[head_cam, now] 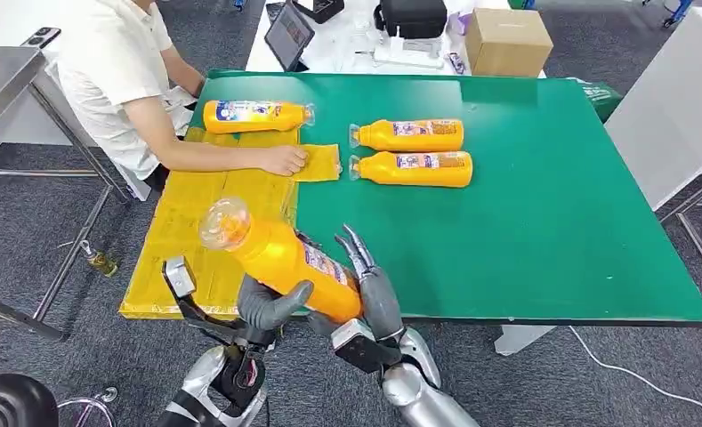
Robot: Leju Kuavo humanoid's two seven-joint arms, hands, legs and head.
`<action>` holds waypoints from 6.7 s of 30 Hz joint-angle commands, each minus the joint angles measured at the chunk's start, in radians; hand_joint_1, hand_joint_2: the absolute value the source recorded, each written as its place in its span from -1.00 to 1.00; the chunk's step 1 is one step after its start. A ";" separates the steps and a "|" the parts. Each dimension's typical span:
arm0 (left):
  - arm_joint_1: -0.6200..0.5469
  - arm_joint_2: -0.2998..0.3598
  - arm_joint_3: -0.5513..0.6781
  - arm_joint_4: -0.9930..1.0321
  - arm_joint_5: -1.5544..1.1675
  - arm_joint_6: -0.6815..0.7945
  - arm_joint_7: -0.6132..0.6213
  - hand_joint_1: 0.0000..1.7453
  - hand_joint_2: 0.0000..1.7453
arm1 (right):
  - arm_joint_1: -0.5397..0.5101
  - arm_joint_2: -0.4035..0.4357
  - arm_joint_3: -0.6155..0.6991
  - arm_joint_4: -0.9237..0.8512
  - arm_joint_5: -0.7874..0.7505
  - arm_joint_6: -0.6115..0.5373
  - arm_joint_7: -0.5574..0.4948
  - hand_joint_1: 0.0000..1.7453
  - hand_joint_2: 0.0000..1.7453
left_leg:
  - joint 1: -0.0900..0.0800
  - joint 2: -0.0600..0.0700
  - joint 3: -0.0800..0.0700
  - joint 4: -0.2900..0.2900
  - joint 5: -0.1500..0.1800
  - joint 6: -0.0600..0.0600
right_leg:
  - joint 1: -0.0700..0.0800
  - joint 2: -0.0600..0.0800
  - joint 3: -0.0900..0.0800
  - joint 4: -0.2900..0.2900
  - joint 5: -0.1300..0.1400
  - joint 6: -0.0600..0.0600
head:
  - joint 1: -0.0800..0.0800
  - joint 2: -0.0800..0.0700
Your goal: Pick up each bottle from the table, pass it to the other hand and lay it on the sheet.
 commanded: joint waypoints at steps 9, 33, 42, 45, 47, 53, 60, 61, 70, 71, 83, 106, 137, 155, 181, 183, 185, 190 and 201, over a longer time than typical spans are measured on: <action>-0.275 0.058 -0.053 0.432 -1.072 0.907 0.043 1.00 1.00 | 0.218 0.180 -0.613 -0.683 0.195 -0.181 0.007 -1.00 -1.00 | -0.001 -0.006 -0.001 0.000 0.001 0.001 | 0.000 -0.008 0.001 0.001 -0.002 -0.002 | 0.000 0.000; -0.497 0.055 0.004 0.791 -1.652 0.585 0.412 0.78 1.00 | 0.213 0.171 -0.598 -0.542 0.116 -0.181 0.007 -1.00 -1.00 | 0.001 -0.001 0.002 -0.001 0.001 0.001 | 0.002 -0.003 0.004 -0.002 0.000 -0.003 | 0.000 0.000; -0.493 0.056 0.027 0.790 -1.613 0.506 0.361 0.88 1.00 | 0.215 0.147 -0.565 -0.472 0.061 -0.181 0.007 -1.00 -1.00 | 0.001 0.000 0.002 -0.001 0.001 0.001 | 0.001 -0.002 0.003 -0.001 0.000 -0.002 | 0.000 0.000; -0.488 0.058 0.045 0.778 -1.583 0.497 0.327 -0.64 1.00 | 0.211 0.140 -0.556 -0.451 0.052 -0.181 0.007 -1.00 -1.00 | 0.001 0.002 0.005 -0.001 0.000 0.001 | 0.002 -0.001 0.006 -0.002 0.000 -0.003 | 0.000 0.000; -0.484 0.055 0.045 0.768 -1.576 0.489 0.311 -1.00 1.00 | 0.206 0.133 -0.549 -0.436 0.046 -0.181 0.007 -1.00 -1.00 | 0.001 0.001 0.003 -0.001 0.001 0.001 | 0.001 -0.002 0.004 -0.001 0.000 -0.003 | 0.000 0.000; -0.476 0.043 0.031 0.763 -1.566 0.449 0.308 -1.00 1.00 | 0.202 0.128 -0.545 -0.400 0.031 -0.181 0.007 -1.00 -1.00 | 0.000 0.001 0.003 -0.001 0.001 0.002 | 0.001 -0.002 0.005 -0.002 0.000 -0.003 | 0.000 0.000; -0.475 0.042 0.033 0.762 -1.562 0.447 0.305 -1.00 1.00 | 0.203 0.128 -0.546 -0.400 0.033 -0.181 0.007 -1.00 -1.00 | 0.000 0.000 0.003 -0.001 0.001 0.001 | 0.001 -0.002 0.004 -0.001 0.000 -0.003 | 0.000 0.000; -0.475 0.042 0.033 0.762 -1.562 0.447 0.305 -1.00 1.00 | 0.203 0.128 -0.546 -0.400 0.033 -0.181 0.007 -1.00 -1.00 | 0.000 -0.001 0.000 -0.001 0.002 0.001 | 0.001 -0.002 0.002 0.000 0.000 -0.002 | 0.000 0.000; -0.469 0.044 0.036 0.745 -1.527 0.418 0.260 -1.00 1.00 | 0.203 0.125 -0.549 -0.394 0.033 -0.181 0.007 -1.00 -1.00 | 0.001 0.000 0.003 -0.001 0.000 0.002 | 0.002 -0.002 0.005 -0.001 0.000 -0.003 | 0.000 0.000; -0.466 0.042 0.038 0.739 -1.515 0.407 0.244 -1.00 1.00 | 0.202 0.123 -0.548 -0.389 0.030 -0.181 0.007 -1.00 -1.00 | 0.000 0.000 0.001 -0.001 0.001 0.001 | 0.001 -0.002 0.003 -0.001 0.000 -0.002 | 0.000 0.000; -0.186 0.039 0.041 0.152 -1.015 0.375 -0.037 -1.00 1.00 | 0.220 0.094 -0.545 -0.309 0.101 -0.181 0.007 -1.00 -1.00 | 0.000 0.001 0.003 -0.001 0.000 0.002 | 0.001 -0.001 0.005 -0.001 -0.001 -0.003 | 0.000 0.000; 0.083 0.038 0.053 -0.309 -0.530 0.649 -0.229 -1.00 1.00 | 0.035 -0.070 -0.823 0.118 0.723 -0.181 0.077 -1.00 1.00 | 0.000 -0.001 0.004 -0.001 -0.001 0.002 | 0.001 -0.003 0.006 -0.002 -0.001 -0.003 | 0.000 0.000; 0.002 0.031 -0.022 -0.252 -0.474 0.584 -0.195 -1.00 1.00 | -0.338 -0.199 -0.449 0.630 0.984 -0.139 0.343 -1.00 1.00 | -0.001 0.001 0.004 -0.001 0.000 0.002 | 0.001 -0.002 0.006 0.000 0.000 -0.004 | 0.000 0.000; -0.004 0.042 -0.037 -0.248 -0.490 0.546 -0.126 -1.00 1.00 | -0.403 -0.308 -0.230 0.601 0.906 0.280 0.448 -1.00 1.00 | -0.001 -0.002 0.006 -0.001 0.003 0.003 | 0.001 -0.004 0.009 -0.002 0.001 -0.002 | 0.000 0.000; -0.041 0.052 -0.079 -0.175 -0.487 0.468 -0.055 -1.00 1.00 | -0.373 -0.390 -0.099 0.539 0.548 0.495 0.311 1.00 1.00 | 0.000 -0.003 0.009 -0.001 0.003 0.003 | 0.001 -0.005 0.011 -0.003 0.003 -0.003 | 0.000 0.000; -0.040 0.053 -0.080 -0.177 -0.488 0.467 -0.054 -1.00 1.00 | -0.372 -0.389 -0.102 0.538 0.539 0.496 0.310 1.00 1.00 | 0.000 -0.003 0.009 -0.001 0.003 0.003 | 0.001 -0.005 0.011 -0.003 0.003 -0.003 | 0.000 0.000; -0.041 0.052 -0.082 -0.174 -0.489 0.464 -0.050 -1.00 1.00 | -0.364 -0.391 -0.100 0.531 0.527 0.485 0.305 1.00 1.00 | 0.000 -0.003 0.008 -0.001 0.003 0.003 | 0.001 -0.005 0.011 -0.003 0.003 -0.003 | 0.000 0.000; -0.036 0.042 -0.071 -0.165 -0.483 0.472 -0.042 -1.00 1.00 | -0.314 -0.367 -0.148 0.485 0.451 0.408 0.276 1.00 1.00 | 0.000 -0.003 0.009 -0.002 0.003 0.003 | 0.001 -0.005 0.012 -0.004 0.003 -0.003 | 0.000 0.000; 0.089 0.010 -0.069 -0.069 -0.275 0.510 -0.050 -1.00 1.00 | -0.034 -0.182 -0.299 -0.086 0.035 0.421 0.175 1.00 1.00 | 0.000 0.003 0.011 -0.003 0.001 0.002 | 0.002 0.000 0.011 -0.003 0.002 -0.005 | 0.000 0.000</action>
